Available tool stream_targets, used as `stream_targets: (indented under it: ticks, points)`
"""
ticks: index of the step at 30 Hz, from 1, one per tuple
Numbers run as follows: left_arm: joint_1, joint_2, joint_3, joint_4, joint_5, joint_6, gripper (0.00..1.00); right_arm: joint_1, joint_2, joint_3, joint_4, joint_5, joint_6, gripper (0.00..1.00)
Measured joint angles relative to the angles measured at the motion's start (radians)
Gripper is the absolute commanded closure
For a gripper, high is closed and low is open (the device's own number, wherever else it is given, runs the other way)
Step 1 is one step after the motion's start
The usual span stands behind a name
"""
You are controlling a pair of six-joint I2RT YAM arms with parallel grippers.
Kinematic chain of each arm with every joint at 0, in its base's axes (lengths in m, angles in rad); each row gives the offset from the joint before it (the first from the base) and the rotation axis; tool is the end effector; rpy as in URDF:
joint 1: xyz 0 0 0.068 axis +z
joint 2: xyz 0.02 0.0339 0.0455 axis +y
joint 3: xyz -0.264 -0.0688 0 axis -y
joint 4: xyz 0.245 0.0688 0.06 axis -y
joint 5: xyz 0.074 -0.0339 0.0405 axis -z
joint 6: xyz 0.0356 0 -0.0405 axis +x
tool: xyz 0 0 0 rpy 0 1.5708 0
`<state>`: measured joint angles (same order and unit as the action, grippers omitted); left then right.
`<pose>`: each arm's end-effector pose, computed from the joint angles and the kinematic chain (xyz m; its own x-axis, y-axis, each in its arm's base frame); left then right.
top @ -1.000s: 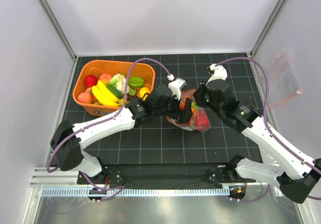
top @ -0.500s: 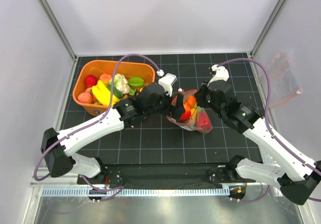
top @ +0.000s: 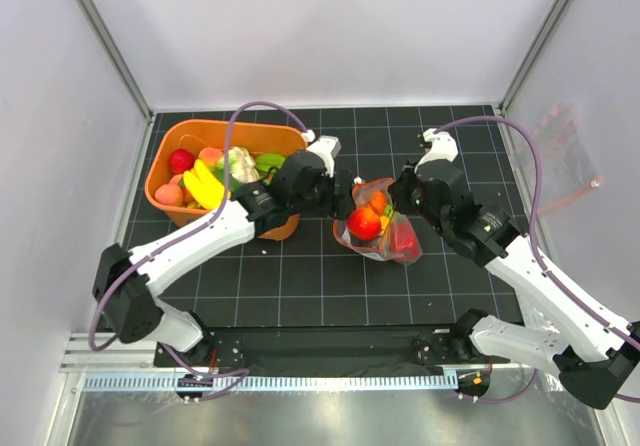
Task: Place the food in the zip-top bag and seal the zipper
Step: Place the fake fruit in the zipper food storage bag, then adjust the zipper food storage bag at the center of the board.
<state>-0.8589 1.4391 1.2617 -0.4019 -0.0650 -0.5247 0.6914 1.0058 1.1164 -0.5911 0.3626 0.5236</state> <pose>0.2165 -0.2474 0.3311 -0.6702 0.0115 -0.7421 0.4440 0.8074 -0.3884 0.1703 0.1246 0.3736 -0.4853 0.2052 -0.8499 -0.1284 0.9448 0.3014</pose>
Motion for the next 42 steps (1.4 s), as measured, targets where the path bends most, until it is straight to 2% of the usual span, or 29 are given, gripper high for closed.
stream_targets:
  ticks: [2, 3, 4, 5, 7, 12, 17, 21, 25, 36, 42]
  points:
    - [0.002, 0.056, 0.025, 0.000, 0.015, -0.003, 0.47, 0.000, 0.000, 0.000, 0.000, -0.003, 0.001, 0.99]
    - [0.001, 0.082, 0.035, 0.001, 0.022, -0.001, 0.61, 0.000, 0.000, 0.000, 0.000, -0.003, 0.001, 0.99]
    - [0.001, 0.106, 0.043, 0.003, 0.028, -0.007, 0.67, 0.000, 0.000, 0.000, 0.000, -0.004, 0.001, 0.99]
    - [0.001, 0.125, 0.044, 0.005, 0.033, -0.005, 0.81, 0.000, 0.000, 0.000, 0.000, -0.006, 0.000, 0.99]
    - [0.000, 0.148, 0.044, 0.003, 0.040, -0.002, 0.98, 0.000, 0.000, 0.000, -0.005, -0.010, -0.004, 0.99]
    - [0.000, 0.135, 0.047, -0.007, 0.030, 0.003, 1.00, 0.000, 0.007, 0.000, -0.010, -0.019, -0.022, 0.99]
    - [-0.004, 0.057, 0.092, -0.083, -0.033, 0.014, 1.00, 0.000, 0.015, 0.000, -0.006, -0.040, -0.032, 0.99]
    - [-0.004, 0.008, 0.145, -0.102, -0.039, 0.011, 1.00, -0.002, 0.028, -0.002, 0.020, -0.148, -0.057, 0.99]
    - [-0.004, 0.026, 0.176, -0.100, 0.000, 0.004, 1.00, 0.000, 0.044, -0.011, 0.076, -0.304, -0.066, 0.99]
    - [0.006, 0.132, 0.220, -0.074, 0.127, -0.022, 0.99, 0.001, 0.050, -0.014, 0.088, -0.441, -0.088, 0.98]
    - [0.019, 0.134, 0.229, -0.051, 0.151, -0.051, 0.98, 0.001, 0.050, -0.019, 0.119, -0.527, -0.087, 0.85]
